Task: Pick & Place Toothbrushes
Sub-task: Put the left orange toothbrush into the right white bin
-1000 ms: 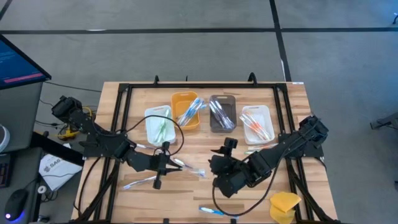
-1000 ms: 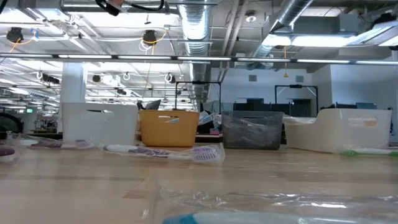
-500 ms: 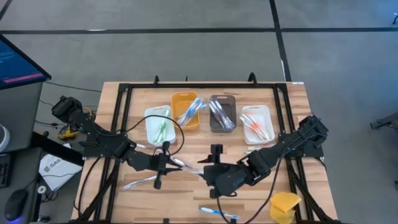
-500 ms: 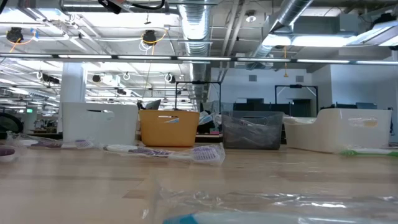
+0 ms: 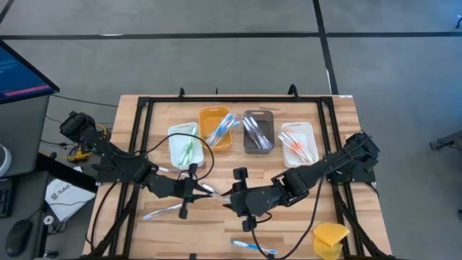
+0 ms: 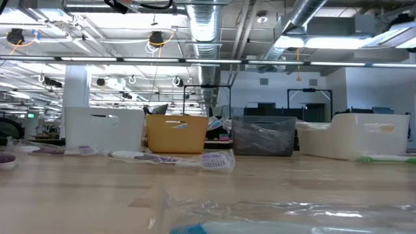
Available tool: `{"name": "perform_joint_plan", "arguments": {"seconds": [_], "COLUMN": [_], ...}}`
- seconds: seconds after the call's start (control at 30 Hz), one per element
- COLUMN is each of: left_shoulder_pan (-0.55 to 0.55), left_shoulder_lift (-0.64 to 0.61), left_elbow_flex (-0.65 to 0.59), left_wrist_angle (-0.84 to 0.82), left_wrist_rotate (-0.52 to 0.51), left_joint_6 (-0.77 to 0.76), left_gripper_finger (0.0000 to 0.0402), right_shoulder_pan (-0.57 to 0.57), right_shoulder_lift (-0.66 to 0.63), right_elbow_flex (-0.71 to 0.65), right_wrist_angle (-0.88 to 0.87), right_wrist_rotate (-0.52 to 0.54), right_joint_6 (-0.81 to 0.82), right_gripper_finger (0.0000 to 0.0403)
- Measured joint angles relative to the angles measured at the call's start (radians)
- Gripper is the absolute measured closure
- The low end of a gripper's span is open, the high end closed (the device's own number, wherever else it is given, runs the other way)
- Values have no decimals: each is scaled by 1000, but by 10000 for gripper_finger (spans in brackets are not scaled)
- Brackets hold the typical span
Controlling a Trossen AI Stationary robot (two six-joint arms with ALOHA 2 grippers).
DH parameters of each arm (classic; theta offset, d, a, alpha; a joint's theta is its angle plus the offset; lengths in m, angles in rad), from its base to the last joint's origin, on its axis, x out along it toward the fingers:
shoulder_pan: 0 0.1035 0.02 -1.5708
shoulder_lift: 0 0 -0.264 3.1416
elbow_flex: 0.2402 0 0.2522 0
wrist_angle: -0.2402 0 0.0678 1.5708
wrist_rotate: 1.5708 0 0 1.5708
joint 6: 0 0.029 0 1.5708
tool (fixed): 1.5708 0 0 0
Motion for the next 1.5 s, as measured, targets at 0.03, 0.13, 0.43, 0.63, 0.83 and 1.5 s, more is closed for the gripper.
{"name": "perform_joint_plan", "arguments": {"seconds": [0.03, 0.13, 0.43, 0.63, 0.83, 1.5], "left_shoulder_pan": [0, 0, -1, 0, 0, 23], "left_shoulder_lift": [0, 0, 0, 0, 0, 0], "left_elbow_flex": [0, 0, -1, -1, -11, -48], "left_wrist_angle": [0, 0, 1, 6, 7, 8], "left_wrist_rotate": [0, 1, 4, -1, -4, -8], "left_joint_6": [3, 5, 5, 5, -4, -3], "left_gripper_finger": [389, 389, 353, 305, 244, 192], "right_shoulder_pan": [-4, -12, -17, -15, -15, -131], "right_shoulder_lift": [0, 0, 0, 0, 0, -48], "right_elbow_flex": [0, 0, 0, 0, 0, 71], "right_wrist_angle": [-3, -6, -19, -80, -324, -1016], "right_wrist_rotate": [-13, -23, -36, -45, -26, -49], "right_joint_6": [0, 0, 11, 78, 300, 795], "right_gripper_finger": [293, 345, 386, 392, 394, 394]}}
